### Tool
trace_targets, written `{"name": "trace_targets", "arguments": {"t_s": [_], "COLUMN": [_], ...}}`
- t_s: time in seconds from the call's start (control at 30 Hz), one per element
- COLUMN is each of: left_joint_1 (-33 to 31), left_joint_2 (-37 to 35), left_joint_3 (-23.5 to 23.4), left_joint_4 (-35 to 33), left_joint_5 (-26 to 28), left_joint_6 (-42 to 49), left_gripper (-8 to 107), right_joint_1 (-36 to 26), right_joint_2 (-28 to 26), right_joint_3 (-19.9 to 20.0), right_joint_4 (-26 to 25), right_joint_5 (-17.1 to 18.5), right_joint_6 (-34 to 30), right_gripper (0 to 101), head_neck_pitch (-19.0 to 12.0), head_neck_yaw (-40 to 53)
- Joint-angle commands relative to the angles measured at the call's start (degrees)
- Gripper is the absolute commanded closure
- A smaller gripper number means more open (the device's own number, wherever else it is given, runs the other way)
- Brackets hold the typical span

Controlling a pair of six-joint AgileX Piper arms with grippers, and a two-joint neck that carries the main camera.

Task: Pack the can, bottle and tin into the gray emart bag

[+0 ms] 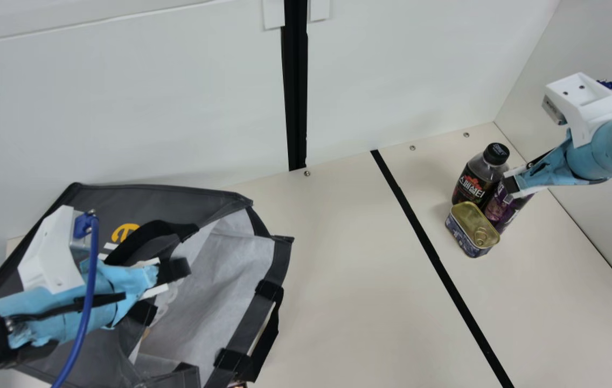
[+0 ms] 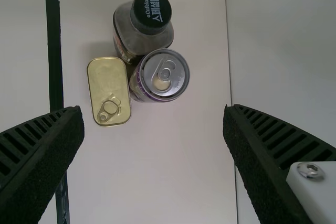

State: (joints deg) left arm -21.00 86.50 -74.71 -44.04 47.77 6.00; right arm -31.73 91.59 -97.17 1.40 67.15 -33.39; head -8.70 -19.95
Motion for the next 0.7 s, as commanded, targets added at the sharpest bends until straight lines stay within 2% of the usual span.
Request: {"name": "trace_targets", "arguments": {"t_s": [0.0, 0.67], "left_joint_1": [0.00, 0.00], "left_joint_2": [0.00, 0.00], "left_joint_3": [0.00, 0.00], "left_joint_4": [0.00, 0.00], "left_joint_5": [0.00, 0.00], "left_joint_6": [0.00, 0.00], "left_gripper": [89, 89], "right_joint_1": [-0.17, -1.55], "right_joint_2": [0.57, 8.20], "right_joint_3": [-0.15, -2.34], "right_joint_4": [0.24, 2.33], "right_joint_5": [-0.12, -1.44], "right_joint_6": [-0.09, -1.66], "right_gripper": [10, 10], "head_neck_pitch": [-1.30, -1.30], "head_neck_yaw": [-0.05, -0.05]}}
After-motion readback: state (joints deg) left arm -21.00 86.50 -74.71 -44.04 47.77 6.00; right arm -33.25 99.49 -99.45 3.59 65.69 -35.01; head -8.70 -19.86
